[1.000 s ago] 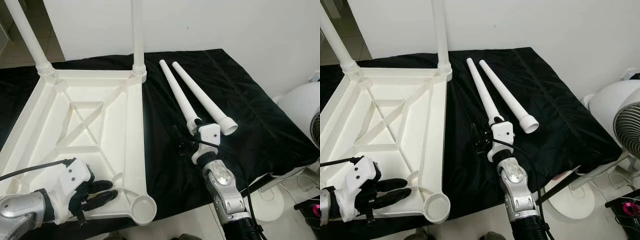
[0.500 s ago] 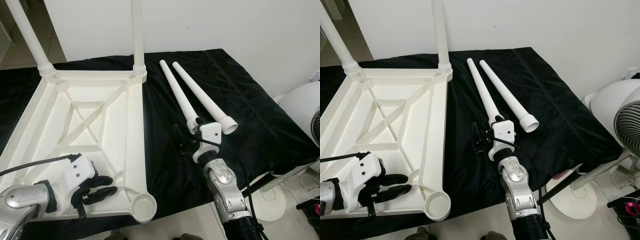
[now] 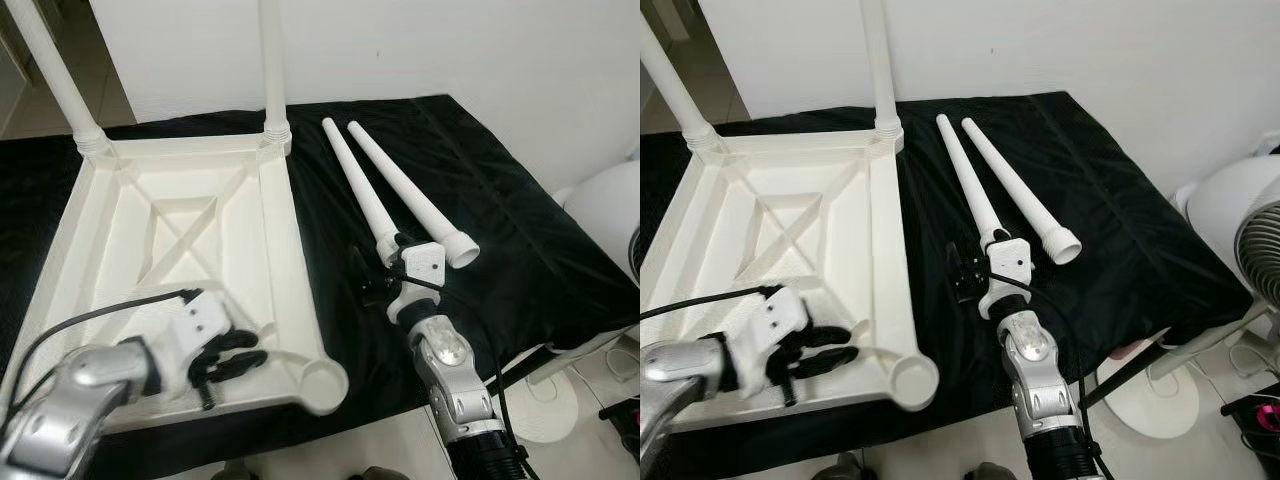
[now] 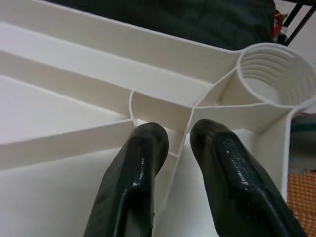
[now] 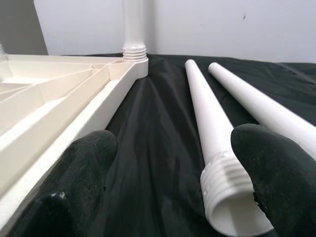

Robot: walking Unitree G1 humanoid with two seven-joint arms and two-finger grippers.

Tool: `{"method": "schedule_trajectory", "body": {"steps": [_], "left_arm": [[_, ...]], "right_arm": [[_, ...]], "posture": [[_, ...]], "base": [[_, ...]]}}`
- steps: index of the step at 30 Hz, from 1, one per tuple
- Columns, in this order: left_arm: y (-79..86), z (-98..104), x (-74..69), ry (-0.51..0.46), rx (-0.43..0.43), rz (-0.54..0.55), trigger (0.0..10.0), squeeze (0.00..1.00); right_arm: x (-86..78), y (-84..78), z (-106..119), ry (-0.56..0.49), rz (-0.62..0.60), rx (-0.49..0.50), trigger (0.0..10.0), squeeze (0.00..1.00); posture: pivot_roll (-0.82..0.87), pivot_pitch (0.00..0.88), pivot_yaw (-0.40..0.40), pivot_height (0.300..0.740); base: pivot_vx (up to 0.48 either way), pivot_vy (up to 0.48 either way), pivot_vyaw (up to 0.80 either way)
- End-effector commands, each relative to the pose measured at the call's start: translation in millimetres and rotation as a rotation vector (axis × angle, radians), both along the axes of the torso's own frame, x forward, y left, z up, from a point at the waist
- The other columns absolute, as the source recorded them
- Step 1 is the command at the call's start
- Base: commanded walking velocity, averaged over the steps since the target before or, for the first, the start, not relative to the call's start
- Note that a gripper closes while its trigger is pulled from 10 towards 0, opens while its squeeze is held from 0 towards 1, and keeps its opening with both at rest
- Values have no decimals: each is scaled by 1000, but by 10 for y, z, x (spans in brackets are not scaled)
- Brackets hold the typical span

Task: Building children table

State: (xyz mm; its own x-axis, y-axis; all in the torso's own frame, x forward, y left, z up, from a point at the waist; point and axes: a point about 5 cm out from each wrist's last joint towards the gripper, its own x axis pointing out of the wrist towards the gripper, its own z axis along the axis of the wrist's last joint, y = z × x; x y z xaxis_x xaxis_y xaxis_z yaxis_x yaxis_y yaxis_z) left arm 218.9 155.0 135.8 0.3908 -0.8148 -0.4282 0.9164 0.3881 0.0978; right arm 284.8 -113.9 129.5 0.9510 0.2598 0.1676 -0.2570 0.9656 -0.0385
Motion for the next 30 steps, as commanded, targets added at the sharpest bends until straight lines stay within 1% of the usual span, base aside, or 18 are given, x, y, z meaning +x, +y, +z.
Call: {"method": "schedule_trajectory", "body": {"steps": [1,2,4,5,6,9,15,17,18,20,21,23,24,25,28,29,30], "left_arm": [[88,-86,173,-85,51,301,10000,0],[83,-58,215,-111,45,314,10000,0],[81,-39,240,-128,43,321,10000,0],[106,-16,295,-152,45,359,10000,0],[106,-16,295,-152,45,359,10000,0],[215,63,466,-221,50,487,10000,0],[241,164,498,-273,14,501,10000,0],[321,249,463,-295,-11,475,10000,0],[321,249,463,-295,-11,475,10000,0],[410,282,445,-288,-4,456,10000,0],[410,282,445,-288,-4,456,10000,0],[488,282,388,-271,21,404,10000,357],[488,282,388,-271,21,404,10000,357],[530,295,306,-226,-8,349,10000,1000],[538,301,270,-208,-24,324,10000,1000],[546,314,211,-180,-45,283,10000,1000],[555,319,140,-151,-45,236,10000,1000]], "right_arm": [[-4,10,-30,14,-5,-4,10000,0],[-5,15,-33,15,-3,-4,10000,0],[-6,18,-35,16,-2,-3,10000,0],[-7,21,-36,16,-1,-3,10000,0],[-7,21,-36,16,-1,-3,10000,0],[-2,26,-29,14,-2,-2,10000,0],[-25,29,-39,15,-6,5,10000,0],[-42,33,-47,16,-7,9,10000,0],[-42,33,-47,16,-7,9,10000,0],[-45,37,-51,18,-8,10,10000,0],[-45,37,-51,18,-8,10,10000,0],[-45,39,-57,20,-4,7,10000,0],[-45,39,-57,20,-4,7,10000,0],[-42,39,-61,21,0,4,10000,0],[-41,38,-63,22,2,3,10000,0],[-39,40,-62,22,7,0,10000,0],[-37,46,-62,22,12,-3,10000,0]], "posture": [[-21,48,13,740],[-18,52,13,740],[-18,52,13,740],[-18,52,13,740],[-18,52,13,740],[-16,56,16,740],[-16,56,16,740],[-16,56,16,740],[-16,56,16,740],[-16,58,24,740],[-16,58,24,740],[-13,56,23,740],[-13,56,23,740],[-10,55,17,740],[-7,53,12,740],[-2,50,6,740],[-2,50,6,740]], "base": [[0,0,0],[0,0,0],[0,0,0],[0,0,0],[0,0,0],[0,0,0],[0,0,0],[0,0,0],[0,0,0],[0,0,0],[0,0,0],[0,0,0],[0,0,0],[0,0,0],[0,0,0],[0,0,0],[0,0,0]]}}
